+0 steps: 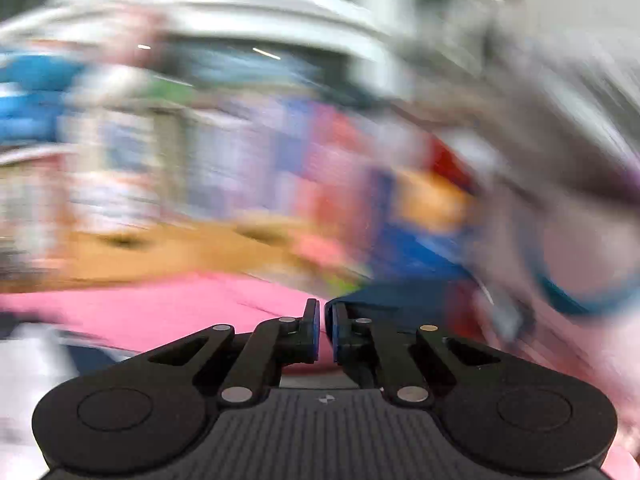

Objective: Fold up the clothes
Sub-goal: 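Grasp the navy sleeve cuff with the right gripper and lay it across the white front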

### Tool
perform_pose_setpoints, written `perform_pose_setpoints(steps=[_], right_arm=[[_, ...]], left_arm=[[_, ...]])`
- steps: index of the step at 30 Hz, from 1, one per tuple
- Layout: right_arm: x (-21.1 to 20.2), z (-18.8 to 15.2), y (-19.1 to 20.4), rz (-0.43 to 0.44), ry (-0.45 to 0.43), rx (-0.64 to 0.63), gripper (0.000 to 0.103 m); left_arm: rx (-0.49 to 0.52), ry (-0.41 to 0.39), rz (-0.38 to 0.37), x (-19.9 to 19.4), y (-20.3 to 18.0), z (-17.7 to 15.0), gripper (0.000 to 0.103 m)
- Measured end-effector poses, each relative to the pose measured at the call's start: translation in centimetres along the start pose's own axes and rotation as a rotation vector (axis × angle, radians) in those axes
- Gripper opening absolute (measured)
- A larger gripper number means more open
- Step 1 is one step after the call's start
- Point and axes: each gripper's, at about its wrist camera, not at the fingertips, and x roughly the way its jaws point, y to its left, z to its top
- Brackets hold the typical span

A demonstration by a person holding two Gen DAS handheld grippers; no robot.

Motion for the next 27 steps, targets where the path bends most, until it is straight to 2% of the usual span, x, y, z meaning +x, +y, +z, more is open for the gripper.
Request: perform_pose_setpoints(steps=[2, 4, 5, 7, 9, 11, 14, 17, 19, 21, 23, 25, 26, 27], right_arm=[[-3.7, 0.9, 7.0, 0.251, -0.038, -0.109, 0.008], [-6.5, 0.1, 13.6, 0.465, -0.016, -0.235, 0.008], [-7.7, -1.0, 17.1, 0.554, 0.009, -0.320, 0.009], [-9.2, -3.3, 21.6, 0.645, 0.045, -0.452, 0.014], [-10.4, -5.6, 24.5, 0.655, 0.069, -0.563, 0.041], [-10.7, -6.5, 25.4, 0.638, 0.088, -0.593, 0.052], [-10.7, -5.8, 24.5, 0.594, 0.121, -0.538, 0.062], [-9.1, -3.8, 22.6, 0.479, 0.114, -0.391, 0.092], [-7.2, -2.6, 21.1, 0.387, 0.145, -0.230, 0.094], [-3.4, -1.8, 19.3, 0.325, 0.257, 0.002, 0.094], [0.7, -2.0, 18.2, 0.289, 0.407, 0.209, 0.094], [3.9, -1.4, 19.0, 0.353, 0.546, 0.268, 0.088], [4.1, -0.2, 20.2, 0.451, 0.567, 0.250, 0.086], [2.7, 1.1, 21.1, 0.622, 0.508, 0.236, 0.085]], left_arm=[[0.001, -0.003, -0.005, 0.1, 0.1, 0.0, 0.103], [0.001, -0.007, -0.011, 0.1, 0.2, -0.1, 0.103], [0.002, -0.009, -0.015, 0.1, 0.2, -0.1, 0.103], [0.006, -0.013, -0.025, 0.0, 0.3, -0.2, 0.103], [0.011, -0.022, -0.042, -0.2, 0.3, -0.4, 0.103], [0.016, -0.030, -0.055, -0.3, 0.4, -0.5, 0.103], [0.018, -0.039, -0.075, -0.4, 0.5, -0.6, 0.103], [0.017, -0.048, -0.096, -0.4, 0.6, -0.6, 0.103], [0.011, -0.056, -0.116, -0.5, 0.8, -0.7, 0.103], [0.003, -0.065, -0.133, -0.6, 1.0, -0.8, 0.103], [-0.005, -0.072, -0.145, -0.6, 1.1, -0.8, 0.103], [-0.012, -0.078, -0.160, -0.7, 1.3, -0.9, 0.103], [-0.015, -0.082, -0.169, -0.7, 1.4, -1.0, 0.103], [-0.018, -0.085, -0.177, -0.7, 1.5, -1.0, 0.103]])
